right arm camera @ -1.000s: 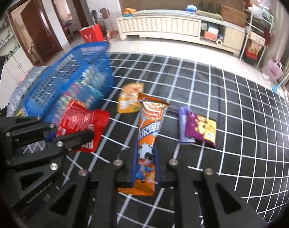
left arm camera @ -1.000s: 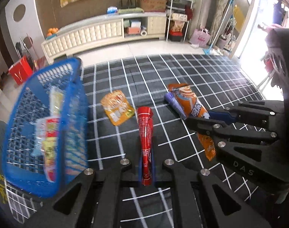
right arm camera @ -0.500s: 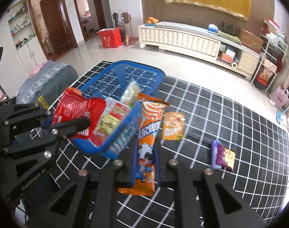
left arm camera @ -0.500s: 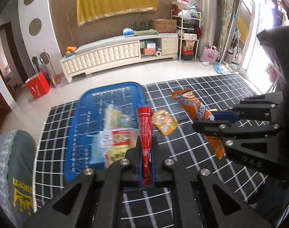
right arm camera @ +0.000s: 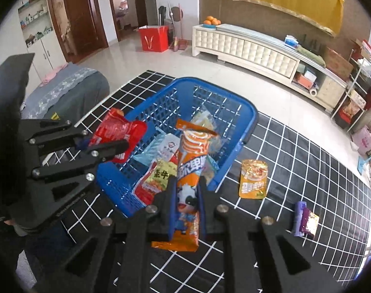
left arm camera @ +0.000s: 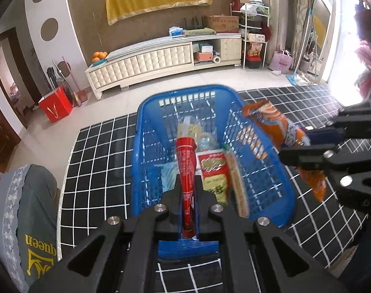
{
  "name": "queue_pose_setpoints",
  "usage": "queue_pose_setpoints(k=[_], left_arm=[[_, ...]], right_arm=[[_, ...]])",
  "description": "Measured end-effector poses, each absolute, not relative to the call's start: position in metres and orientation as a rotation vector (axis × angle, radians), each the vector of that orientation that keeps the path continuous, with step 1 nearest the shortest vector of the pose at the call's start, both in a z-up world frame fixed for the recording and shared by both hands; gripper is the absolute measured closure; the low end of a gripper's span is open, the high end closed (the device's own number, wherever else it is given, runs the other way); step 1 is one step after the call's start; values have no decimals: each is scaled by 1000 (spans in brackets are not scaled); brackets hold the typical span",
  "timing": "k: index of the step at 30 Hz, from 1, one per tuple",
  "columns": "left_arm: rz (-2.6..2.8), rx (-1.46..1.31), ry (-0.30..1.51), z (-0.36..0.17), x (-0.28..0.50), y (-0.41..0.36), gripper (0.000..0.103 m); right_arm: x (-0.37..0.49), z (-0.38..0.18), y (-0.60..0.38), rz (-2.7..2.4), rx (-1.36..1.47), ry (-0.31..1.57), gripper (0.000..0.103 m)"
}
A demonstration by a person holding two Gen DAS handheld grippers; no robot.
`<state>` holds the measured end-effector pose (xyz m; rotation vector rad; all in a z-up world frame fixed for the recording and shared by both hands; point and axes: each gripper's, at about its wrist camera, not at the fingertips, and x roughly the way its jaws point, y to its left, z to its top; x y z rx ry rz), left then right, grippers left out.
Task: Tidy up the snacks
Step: 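Open the left tool to drop the red packet while the right tool releases the orange bar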
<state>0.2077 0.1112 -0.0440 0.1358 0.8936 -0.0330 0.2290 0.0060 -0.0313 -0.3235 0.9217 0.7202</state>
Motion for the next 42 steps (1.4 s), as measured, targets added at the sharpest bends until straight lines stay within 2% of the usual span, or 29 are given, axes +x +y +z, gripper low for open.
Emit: queue_pose_setpoints(k=[6,7,9,13,15,29,42], left_arm=[[-22,148,915,-59,203,116,93],[-23,149,910,-59,201,116,90],[-23,151,900,-57,198,119,64],[-2,151,880,-46,190,121,59],[3,145,867,-40,185,125,49],[56,137,808,-10,150,145,43],[82,-13,856,-39,155,182,41]], right_arm=[[224,-32,14,718,-356,923,83],[224,-31,14,716,-359,924,83],[223,-31,13,715,-362,926,84],[220,-29,15,712,-367,927,84],[218,-26,15,714,-371,921,84],[212,-9,42,784,-432,843,84],[233,-61,88,850,-528,909,84]])
